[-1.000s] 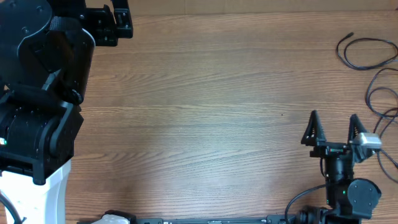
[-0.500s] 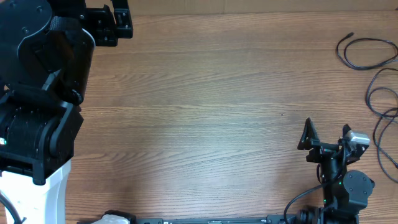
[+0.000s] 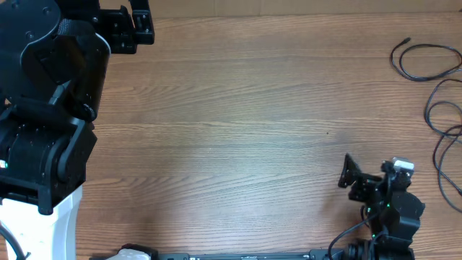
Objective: Untangle cables
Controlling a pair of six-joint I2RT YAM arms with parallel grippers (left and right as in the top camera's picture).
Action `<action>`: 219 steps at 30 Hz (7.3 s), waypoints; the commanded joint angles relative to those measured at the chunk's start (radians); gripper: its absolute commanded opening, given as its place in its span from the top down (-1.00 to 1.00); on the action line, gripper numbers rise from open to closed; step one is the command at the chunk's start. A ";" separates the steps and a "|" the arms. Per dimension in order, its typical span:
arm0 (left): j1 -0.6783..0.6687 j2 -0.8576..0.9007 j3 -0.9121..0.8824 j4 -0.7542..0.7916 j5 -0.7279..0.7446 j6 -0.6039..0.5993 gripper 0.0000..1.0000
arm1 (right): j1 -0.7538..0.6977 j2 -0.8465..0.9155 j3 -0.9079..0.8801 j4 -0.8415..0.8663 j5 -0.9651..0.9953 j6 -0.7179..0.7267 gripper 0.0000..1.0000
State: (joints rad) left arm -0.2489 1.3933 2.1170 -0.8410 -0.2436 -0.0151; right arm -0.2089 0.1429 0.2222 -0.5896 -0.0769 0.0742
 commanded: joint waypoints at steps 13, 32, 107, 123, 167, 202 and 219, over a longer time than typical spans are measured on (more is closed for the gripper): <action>-0.007 0.002 -0.001 -0.026 0.002 0.017 -1.00 | -0.003 -0.008 -0.003 -0.118 0.008 -0.004 -1.00; -0.006 0.105 -0.019 -0.135 0.074 -0.059 -1.00 | -0.003 -0.008 -0.003 -0.118 0.008 -0.004 -1.00; 0.239 -1.391 -2.111 0.763 0.240 0.217 -0.99 | -0.003 -0.008 -0.003 -0.118 0.008 -0.004 -1.00; 0.239 -1.391 -2.111 0.763 0.233 0.111 -1.00 | -0.003 -0.008 -0.003 -0.118 0.008 -0.004 -1.00; 0.239 -1.389 -2.111 0.768 0.189 -0.033 -0.99 | -0.003 -0.008 -0.003 -0.118 0.008 -0.004 -1.00; 0.239 -1.389 -2.111 0.768 0.189 -0.033 -1.00 | 0.095 -0.142 -0.215 0.603 -0.153 0.003 -1.00; 0.239 -1.389 -2.111 0.768 0.189 -0.033 -1.00 | 0.096 -0.140 -0.214 0.524 -0.135 0.003 -1.00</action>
State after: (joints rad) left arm -0.0174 0.0151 0.0097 -0.0769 -0.0452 -0.0532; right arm -0.1173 0.0128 0.0185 -0.0685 -0.2260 0.0780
